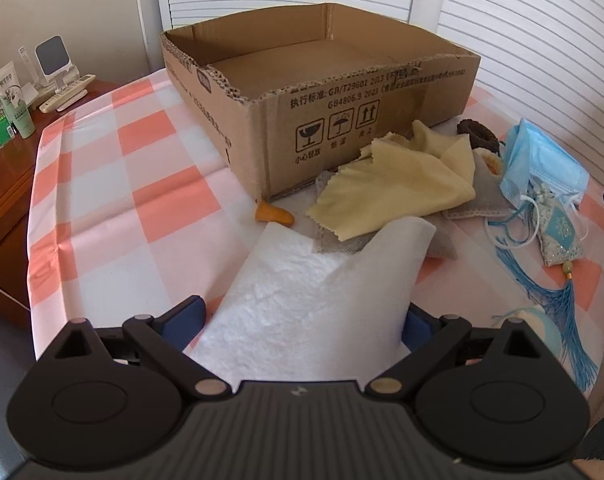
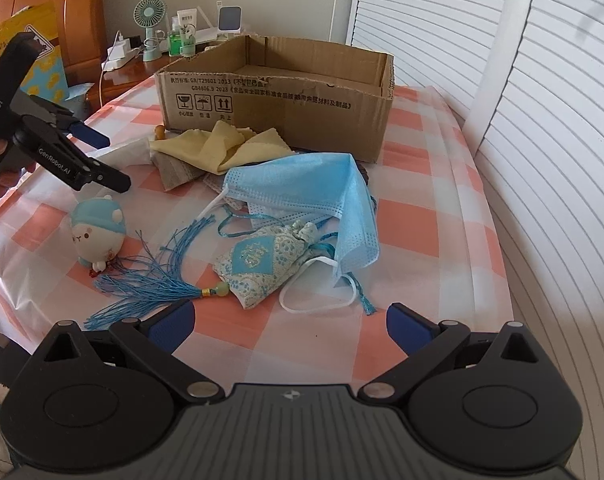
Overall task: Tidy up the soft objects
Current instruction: 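Move the left tool to the white tissue and close on it, then carry the tissue into the box and open the left tool while the right tool grasps the plush toy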
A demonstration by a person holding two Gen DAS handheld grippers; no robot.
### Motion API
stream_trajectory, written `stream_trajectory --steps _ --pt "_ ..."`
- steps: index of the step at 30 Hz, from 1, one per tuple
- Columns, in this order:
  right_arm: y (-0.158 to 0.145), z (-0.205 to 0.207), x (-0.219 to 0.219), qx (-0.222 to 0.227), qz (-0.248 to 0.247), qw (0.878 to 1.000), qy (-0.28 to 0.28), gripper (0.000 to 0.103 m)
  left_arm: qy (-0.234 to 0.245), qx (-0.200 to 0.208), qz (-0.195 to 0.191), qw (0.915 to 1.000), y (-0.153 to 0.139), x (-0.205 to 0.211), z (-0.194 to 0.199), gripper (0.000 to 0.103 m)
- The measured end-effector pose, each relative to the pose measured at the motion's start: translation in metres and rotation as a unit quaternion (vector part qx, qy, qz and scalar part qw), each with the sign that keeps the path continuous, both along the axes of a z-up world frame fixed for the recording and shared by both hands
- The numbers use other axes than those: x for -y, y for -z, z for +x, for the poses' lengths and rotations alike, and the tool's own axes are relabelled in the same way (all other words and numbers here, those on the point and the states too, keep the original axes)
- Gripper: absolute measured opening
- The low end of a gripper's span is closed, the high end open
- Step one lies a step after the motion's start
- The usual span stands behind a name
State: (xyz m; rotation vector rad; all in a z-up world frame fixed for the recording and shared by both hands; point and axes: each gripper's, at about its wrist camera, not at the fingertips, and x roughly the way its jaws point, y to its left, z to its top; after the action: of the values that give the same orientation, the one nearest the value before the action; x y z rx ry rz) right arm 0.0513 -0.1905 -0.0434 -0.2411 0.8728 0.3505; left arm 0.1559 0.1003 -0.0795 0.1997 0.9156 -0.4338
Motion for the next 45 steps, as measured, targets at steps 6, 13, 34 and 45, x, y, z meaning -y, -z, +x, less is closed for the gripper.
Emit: stream_trajectory --steps 6,13,34,45 --pt "-0.005 -0.002 -0.012 0.012 -0.015 1.000 -0.020 0.103 0.019 0.002 -0.006 0.9998 -0.002 0.003 0.005 0.070" --pt "-0.009 -0.004 -0.022 0.022 -0.019 0.998 -0.047 0.103 0.012 0.014 -0.010 0.9998 -0.008 -0.006 -0.003 0.039" --pt "-0.006 0.006 -0.100 0.031 0.011 0.972 -0.233 0.078 0.013 0.021 0.006 0.9997 -0.011 -0.002 -0.013 0.026" --pt "0.010 0.013 -0.123 0.009 0.016 0.967 -0.255 0.053 0.012 0.020 0.010 0.9997 -0.010 -0.003 -0.008 0.032"
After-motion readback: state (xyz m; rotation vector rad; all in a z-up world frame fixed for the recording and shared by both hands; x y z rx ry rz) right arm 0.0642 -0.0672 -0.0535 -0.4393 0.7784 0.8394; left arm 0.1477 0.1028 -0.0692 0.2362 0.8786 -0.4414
